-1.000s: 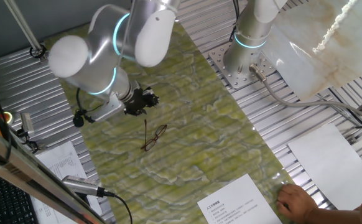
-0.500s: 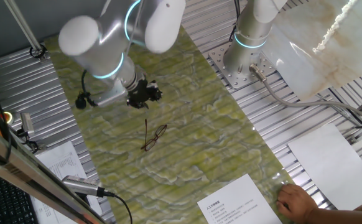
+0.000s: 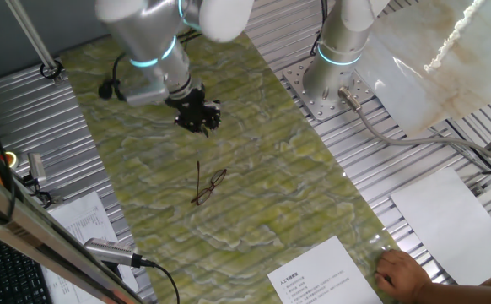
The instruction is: Unfold the leg of the glasses (with one hand)
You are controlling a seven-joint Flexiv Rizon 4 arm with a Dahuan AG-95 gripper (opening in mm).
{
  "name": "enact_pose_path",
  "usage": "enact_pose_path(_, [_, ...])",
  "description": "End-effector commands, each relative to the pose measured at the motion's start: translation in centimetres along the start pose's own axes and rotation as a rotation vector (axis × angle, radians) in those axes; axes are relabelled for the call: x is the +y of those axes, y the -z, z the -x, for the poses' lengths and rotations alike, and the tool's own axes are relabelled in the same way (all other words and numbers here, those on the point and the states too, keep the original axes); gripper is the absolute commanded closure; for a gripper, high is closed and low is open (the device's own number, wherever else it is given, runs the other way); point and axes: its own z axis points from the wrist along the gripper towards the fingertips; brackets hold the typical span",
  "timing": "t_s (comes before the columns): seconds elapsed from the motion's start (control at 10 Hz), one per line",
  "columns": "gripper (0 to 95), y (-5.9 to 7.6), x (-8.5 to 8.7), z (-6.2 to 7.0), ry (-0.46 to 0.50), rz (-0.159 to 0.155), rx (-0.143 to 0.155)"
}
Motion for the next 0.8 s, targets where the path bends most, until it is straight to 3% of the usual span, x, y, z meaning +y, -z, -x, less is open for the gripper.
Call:
enact_pose_path(0.1, [95.0,-0.1,0.0,0.1,-0.194,-0.049,-0.121])
enact_pose_path(0.6, [95.0,-1.3,-0.6,2.2,-0.338,-0.037,-0.222])
enact_pose_path(0.8, [95.0,-1.1,-0.8,2.6,-0.361,-0.034,-0.226])
